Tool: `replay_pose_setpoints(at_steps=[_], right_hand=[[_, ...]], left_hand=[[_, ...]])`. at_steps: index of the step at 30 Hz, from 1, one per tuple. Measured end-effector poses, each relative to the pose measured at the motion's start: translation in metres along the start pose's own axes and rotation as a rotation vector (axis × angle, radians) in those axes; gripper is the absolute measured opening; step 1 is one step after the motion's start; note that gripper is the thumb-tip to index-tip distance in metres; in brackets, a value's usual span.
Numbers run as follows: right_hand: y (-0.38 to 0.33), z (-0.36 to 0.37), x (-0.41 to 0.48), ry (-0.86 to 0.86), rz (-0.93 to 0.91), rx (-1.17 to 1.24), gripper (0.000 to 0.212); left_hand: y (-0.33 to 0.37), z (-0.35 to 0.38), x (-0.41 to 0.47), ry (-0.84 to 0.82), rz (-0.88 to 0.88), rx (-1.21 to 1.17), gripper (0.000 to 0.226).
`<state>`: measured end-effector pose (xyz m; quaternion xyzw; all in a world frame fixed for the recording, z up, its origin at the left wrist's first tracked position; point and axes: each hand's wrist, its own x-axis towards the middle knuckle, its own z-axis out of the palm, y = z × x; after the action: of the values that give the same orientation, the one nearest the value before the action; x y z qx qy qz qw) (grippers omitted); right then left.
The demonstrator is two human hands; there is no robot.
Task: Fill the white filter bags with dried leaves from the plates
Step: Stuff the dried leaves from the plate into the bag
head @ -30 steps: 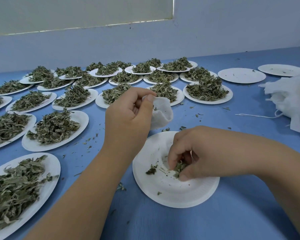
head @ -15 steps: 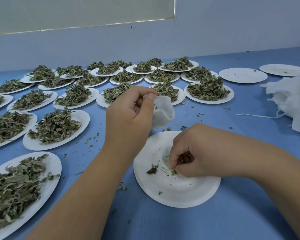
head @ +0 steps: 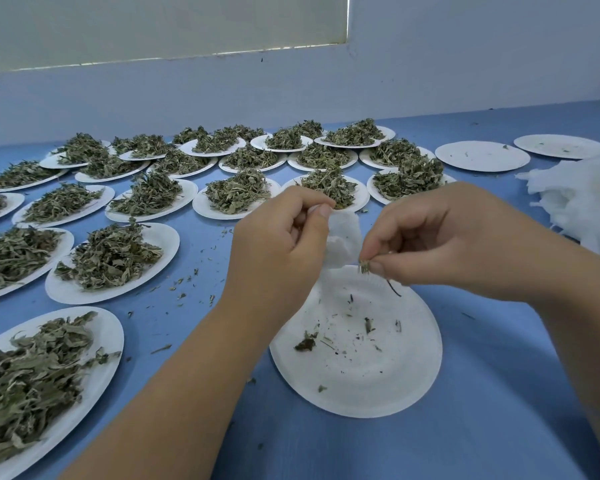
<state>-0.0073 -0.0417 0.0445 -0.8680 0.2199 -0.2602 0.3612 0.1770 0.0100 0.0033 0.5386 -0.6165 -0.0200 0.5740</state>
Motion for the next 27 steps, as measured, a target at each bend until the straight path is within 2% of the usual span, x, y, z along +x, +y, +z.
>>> replay_pose_setpoints(at_steps=[5, 8, 15, 18, 23, 27], right_hand=[[-0.001, 0.007, 0.002, 0.138, -0.01, -0.065, 0.008], [-0.002, 0.01, 0.004, 0.221, 0.014, -0.195, 0.01], [-0.008, 0.028, 0.009, 0.205, 0.021, -0.522, 0.012], [-0.009, 0.032, 0.011, 0.257, 0.024, -0.605, 0.013], [-0.009, 0.036, 0.011, 0.302, 0.056, -0.563, 0.012], [-0.005, 0.034, 0.008, 0.4, 0.081, -0.261, 0.02]], left_hand=[[0.0, 0.003, 0.0, -0.014, 0.047, 0.06, 0.012], [0.001, 0.003, 0.0, -0.017, 0.071, 0.064, 0.012], [0.003, 0.006, -0.002, -0.052, 0.067, 0.042, 0.013], [0.004, 0.007, -0.003, -0.067, 0.055, 0.02, 0.014], [0.005, 0.007, -0.003, -0.065, 0.027, -0.003, 0.016], [0.005, 0.006, -0.003, -0.054, 0.008, -0.021, 0.015]])
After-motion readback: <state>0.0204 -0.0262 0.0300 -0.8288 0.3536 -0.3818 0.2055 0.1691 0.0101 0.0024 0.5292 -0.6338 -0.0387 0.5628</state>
